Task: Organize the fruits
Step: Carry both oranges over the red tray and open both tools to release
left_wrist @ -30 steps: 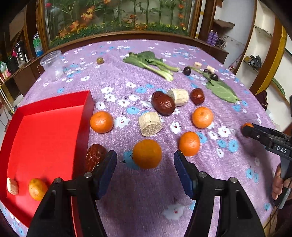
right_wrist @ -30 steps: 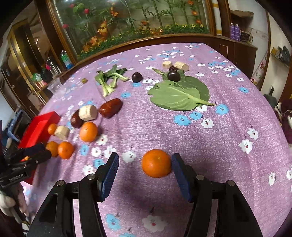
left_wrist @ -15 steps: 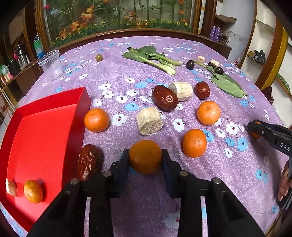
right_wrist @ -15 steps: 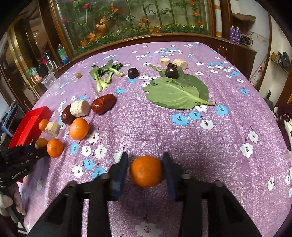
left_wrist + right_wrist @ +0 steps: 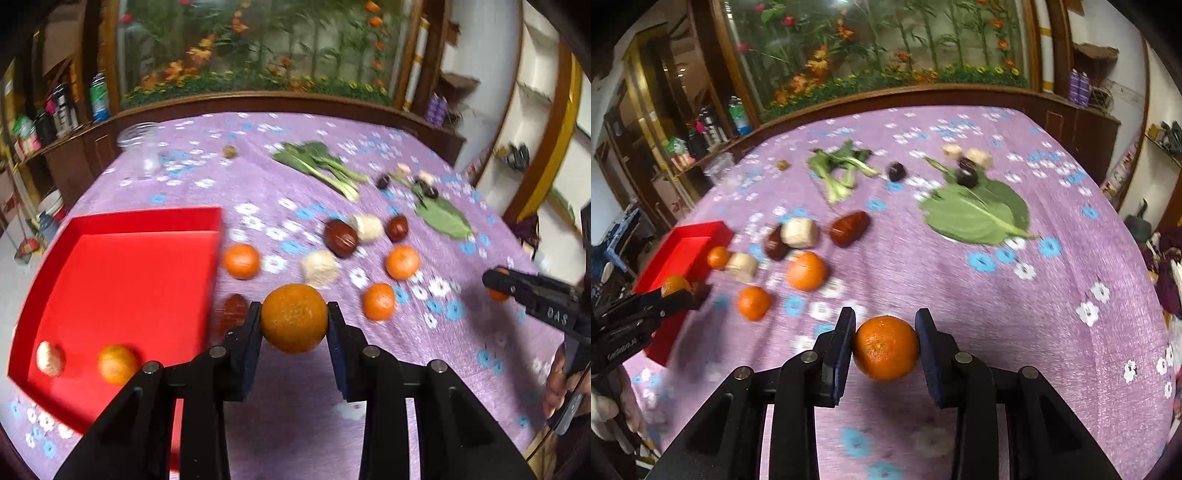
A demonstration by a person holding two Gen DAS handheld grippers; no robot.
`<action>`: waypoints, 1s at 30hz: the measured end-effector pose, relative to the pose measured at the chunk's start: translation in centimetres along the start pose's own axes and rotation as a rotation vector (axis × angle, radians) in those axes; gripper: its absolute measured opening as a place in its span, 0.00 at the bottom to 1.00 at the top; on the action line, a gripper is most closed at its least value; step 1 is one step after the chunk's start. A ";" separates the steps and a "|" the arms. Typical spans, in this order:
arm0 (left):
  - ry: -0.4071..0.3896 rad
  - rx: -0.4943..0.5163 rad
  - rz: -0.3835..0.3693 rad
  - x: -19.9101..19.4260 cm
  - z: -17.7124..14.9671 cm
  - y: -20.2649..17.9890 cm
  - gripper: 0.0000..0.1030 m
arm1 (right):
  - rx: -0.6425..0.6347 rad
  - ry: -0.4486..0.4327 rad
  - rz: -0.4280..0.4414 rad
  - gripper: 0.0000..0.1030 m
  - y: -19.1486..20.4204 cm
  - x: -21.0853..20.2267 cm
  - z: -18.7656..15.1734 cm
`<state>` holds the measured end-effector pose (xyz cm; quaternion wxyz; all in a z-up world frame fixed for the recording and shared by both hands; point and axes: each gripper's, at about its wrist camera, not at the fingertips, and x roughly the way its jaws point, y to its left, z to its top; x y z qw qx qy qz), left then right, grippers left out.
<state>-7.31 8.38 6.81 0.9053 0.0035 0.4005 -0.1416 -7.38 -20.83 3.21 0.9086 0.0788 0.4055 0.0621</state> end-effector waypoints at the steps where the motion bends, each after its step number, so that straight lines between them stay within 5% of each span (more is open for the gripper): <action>1: -0.010 -0.029 0.001 -0.7 0.2 1.3 0.31 | -0.010 -0.005 0.012 0.35 0.7 -0.3 0.2; 16: -0.069 -0.229 0.202 -4.6 0.6 16.6 0.32 | -0.223 0.045 0.308 0.36 18.9 1.7 2.9; 30: 0.017 -0.296 0.219 -0.4 -0.1 21.0 0.32 | -0.275 0.161 0.388 0.36 28.1 9.3 2.0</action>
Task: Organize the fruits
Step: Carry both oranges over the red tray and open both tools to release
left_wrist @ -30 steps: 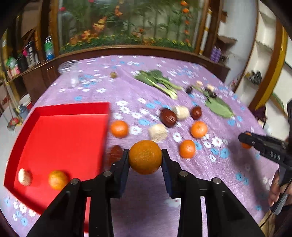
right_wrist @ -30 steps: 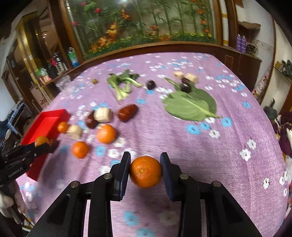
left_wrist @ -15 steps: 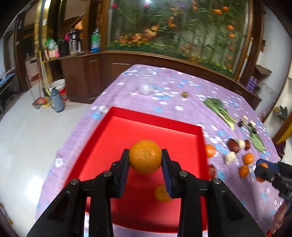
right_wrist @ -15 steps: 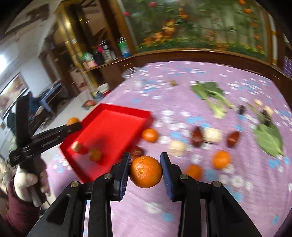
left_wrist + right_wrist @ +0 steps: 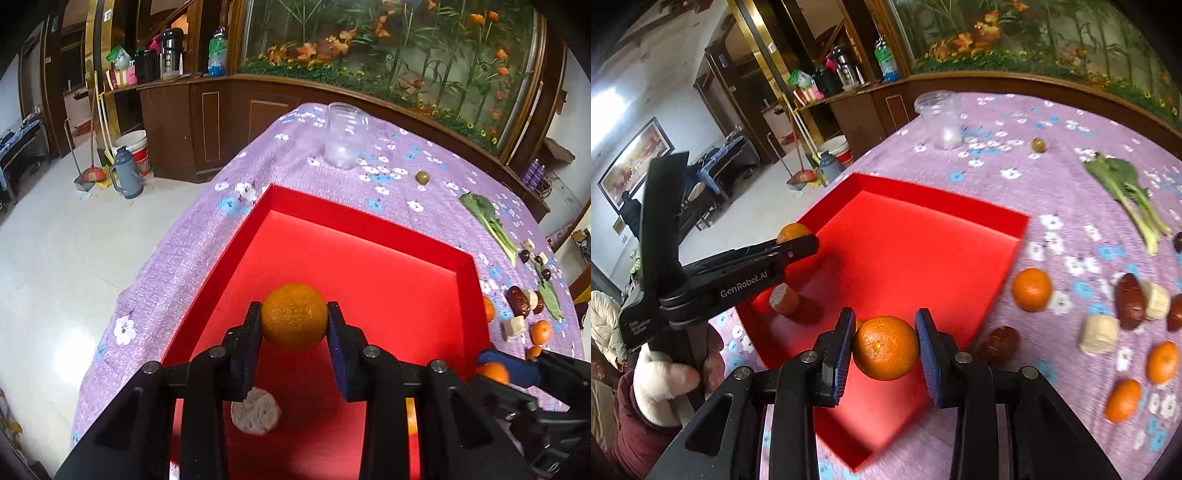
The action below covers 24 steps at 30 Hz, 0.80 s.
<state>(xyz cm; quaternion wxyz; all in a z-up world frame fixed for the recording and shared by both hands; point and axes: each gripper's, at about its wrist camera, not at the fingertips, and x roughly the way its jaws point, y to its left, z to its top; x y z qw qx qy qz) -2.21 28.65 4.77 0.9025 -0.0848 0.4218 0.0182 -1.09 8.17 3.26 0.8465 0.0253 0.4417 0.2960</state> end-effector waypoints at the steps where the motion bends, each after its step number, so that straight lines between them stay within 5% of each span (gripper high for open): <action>1: 0.010 -0.003 0.006 0.4 0.0 0.1 0.32 | 0.000 0.005 -0.001 0.36 0.1 0.5 0.1; 18: 0.026 -0.005 0.066 1.5 -0.3 0.5 0.33 | 0.000 0.045 -0.011 0.37 0.3 4.0 0.7; 21: 0.006 -0.001 0.084 0.8 -0.2 0.3 0.49 | -0.007 0.035 0.001 0.40 0.7 3.8 0.6; 24: -0.036 0.013 0.115 -0.5 -0.3 0.0 0.52 | -0.035 0.013 -0.010 0.50 1.4 3.2 0.6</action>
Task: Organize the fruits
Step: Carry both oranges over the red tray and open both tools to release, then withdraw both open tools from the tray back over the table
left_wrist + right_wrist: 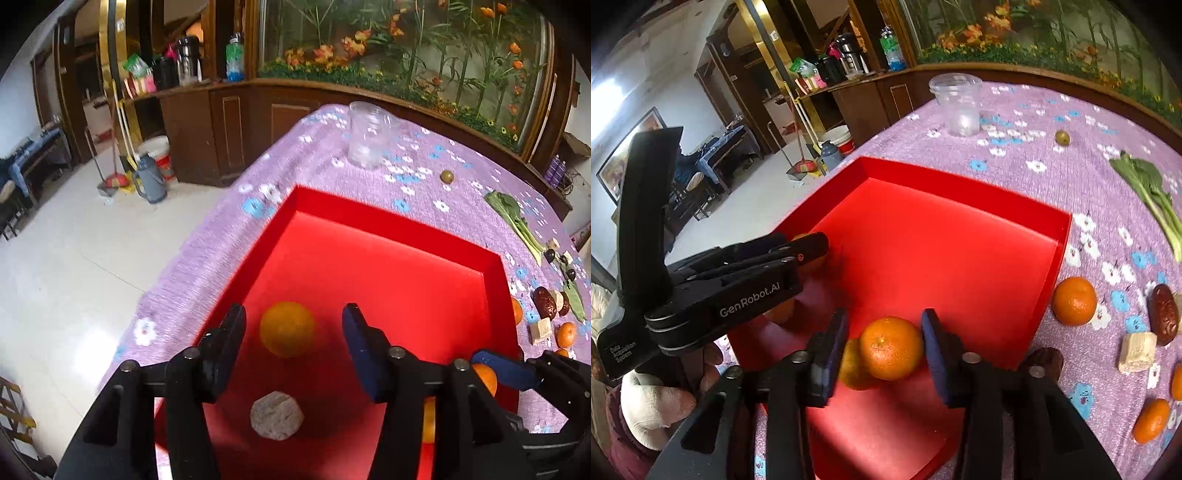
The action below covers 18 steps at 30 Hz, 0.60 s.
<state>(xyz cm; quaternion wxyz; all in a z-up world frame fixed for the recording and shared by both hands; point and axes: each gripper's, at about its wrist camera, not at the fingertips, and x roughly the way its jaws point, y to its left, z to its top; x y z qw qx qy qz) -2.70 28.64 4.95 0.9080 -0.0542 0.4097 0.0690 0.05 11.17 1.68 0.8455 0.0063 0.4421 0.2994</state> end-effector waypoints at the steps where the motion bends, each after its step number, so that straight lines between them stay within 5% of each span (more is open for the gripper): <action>1: -0.014 0.004 0.008 -0.6 -0.1 -0.1 0.52 | -0.008 -0.008 -0.003 0.51 0.2 -0.2 0.0; 10: -0.127 0.043 0.072 -5.3 -1.3 -1.7 0.62 | -0.022 -0.057 -0.016 0.51 0.3 -3.3 -1.0; 18: -0.184 0.094 0.052 -8.7 -2.7 -4.7 0.70 | 0.017 -0.100 -0.043 0.53 -1.7 -6.9 -3.2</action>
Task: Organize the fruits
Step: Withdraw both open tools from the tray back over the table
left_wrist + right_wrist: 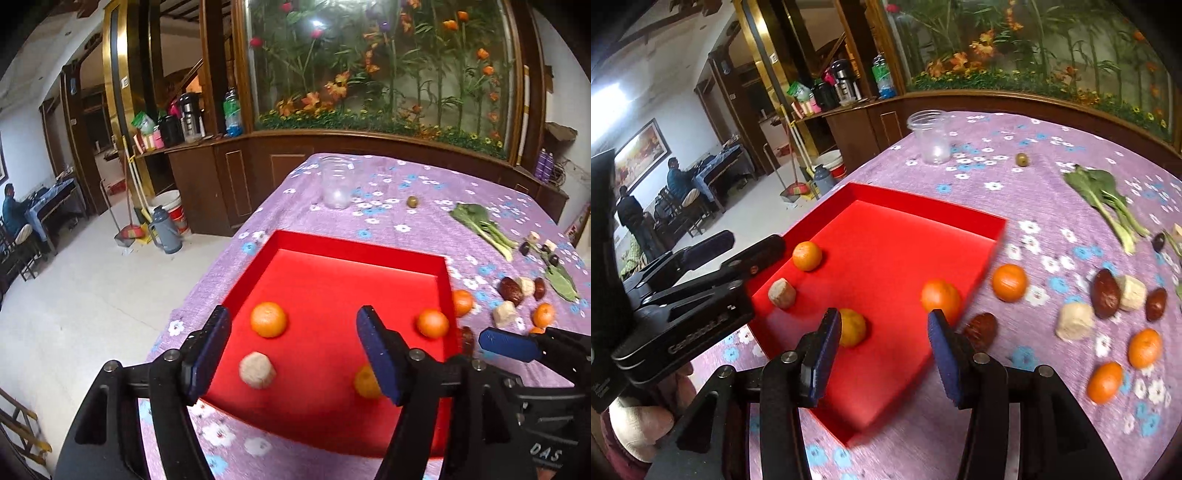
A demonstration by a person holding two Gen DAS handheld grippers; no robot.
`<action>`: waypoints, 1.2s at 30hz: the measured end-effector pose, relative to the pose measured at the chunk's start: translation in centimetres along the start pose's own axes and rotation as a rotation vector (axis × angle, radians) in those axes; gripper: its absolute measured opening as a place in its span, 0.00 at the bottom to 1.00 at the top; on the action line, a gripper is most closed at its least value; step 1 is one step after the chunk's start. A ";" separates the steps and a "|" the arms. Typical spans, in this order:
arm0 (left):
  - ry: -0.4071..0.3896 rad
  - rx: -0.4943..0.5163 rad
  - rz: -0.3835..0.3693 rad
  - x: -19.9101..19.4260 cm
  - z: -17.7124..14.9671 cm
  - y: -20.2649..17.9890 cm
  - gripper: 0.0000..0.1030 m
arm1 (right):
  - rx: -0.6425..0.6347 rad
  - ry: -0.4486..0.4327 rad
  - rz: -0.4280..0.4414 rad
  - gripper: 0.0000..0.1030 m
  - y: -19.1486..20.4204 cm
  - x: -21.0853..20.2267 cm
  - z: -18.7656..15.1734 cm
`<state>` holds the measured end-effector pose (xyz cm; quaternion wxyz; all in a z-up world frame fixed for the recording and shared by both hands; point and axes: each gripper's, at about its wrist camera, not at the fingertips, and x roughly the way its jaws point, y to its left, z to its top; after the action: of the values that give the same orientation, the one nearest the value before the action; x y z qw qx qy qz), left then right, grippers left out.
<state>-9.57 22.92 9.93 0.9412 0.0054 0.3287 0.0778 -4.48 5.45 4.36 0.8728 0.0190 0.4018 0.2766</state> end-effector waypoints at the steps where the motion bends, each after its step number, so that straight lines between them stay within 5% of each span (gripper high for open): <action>1: -0.002 0.002 -0.005 -0.2 -0.1 -0.2 0.71 | 0.006 -0.005 -0.005 0.54 -0.3 -0.5 -0.3; 25: 0.018 0.103 -0.094 -2.5 -2.3 -6.6 0.72 | 0.180 -0.064 -0.136 0.55 -10.8 -8.3 -6.2; 36: 0.085 0.132 -0.249 -0.4 -3.1 -10.0 0.71 | 0.269 -0.066 -0.194 0.55 -16.7 -9.4 -7.6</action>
<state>-10.37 12.83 7.14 0.9264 0.0230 0.3708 -0.0609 -7.00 -14.76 1.50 0.8978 0.1057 0.4061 0.1339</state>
